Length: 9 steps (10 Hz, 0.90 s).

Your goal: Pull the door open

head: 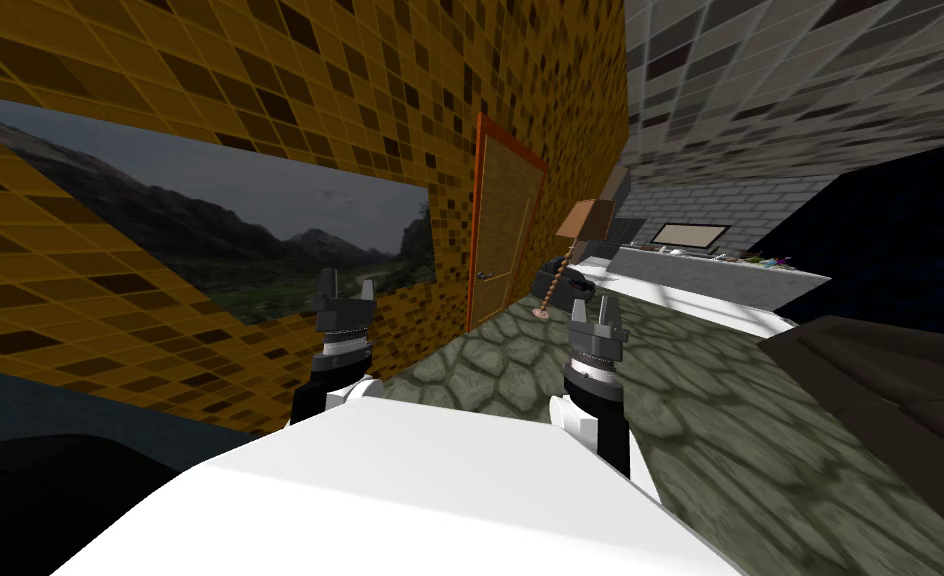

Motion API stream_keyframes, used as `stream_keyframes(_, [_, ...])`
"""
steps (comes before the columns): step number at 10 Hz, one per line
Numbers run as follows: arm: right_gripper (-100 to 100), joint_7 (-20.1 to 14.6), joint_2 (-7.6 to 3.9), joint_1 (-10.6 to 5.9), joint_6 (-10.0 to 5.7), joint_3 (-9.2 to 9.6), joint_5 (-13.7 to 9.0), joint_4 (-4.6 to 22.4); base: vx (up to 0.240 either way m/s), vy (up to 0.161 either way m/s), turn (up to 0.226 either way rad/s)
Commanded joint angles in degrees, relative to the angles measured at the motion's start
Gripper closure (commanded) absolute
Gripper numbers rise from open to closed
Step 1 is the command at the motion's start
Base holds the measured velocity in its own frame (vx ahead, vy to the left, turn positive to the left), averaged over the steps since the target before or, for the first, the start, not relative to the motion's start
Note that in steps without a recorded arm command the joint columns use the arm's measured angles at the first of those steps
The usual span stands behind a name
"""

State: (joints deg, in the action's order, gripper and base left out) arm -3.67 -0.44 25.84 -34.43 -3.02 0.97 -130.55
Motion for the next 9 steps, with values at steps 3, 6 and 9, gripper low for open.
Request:
stream_keyframes(3, [-100, -0.11, -0.97, -1.8, -0.29, 0.04, -0.08, 4.09, 0.078, -0.042, 0.104])
stream_keyframes(6, [-100, -0.21, -1.71, -3.4, -0.56, 0.07, -0.16, 7.74, 0.085, -0.051, 0.088])
stream_keyframes(9, [-100, -0.29, -2.33, -4.83, -0.79, 0.09, -0.23, 10.98, 0.068, -0.038, 0.078])
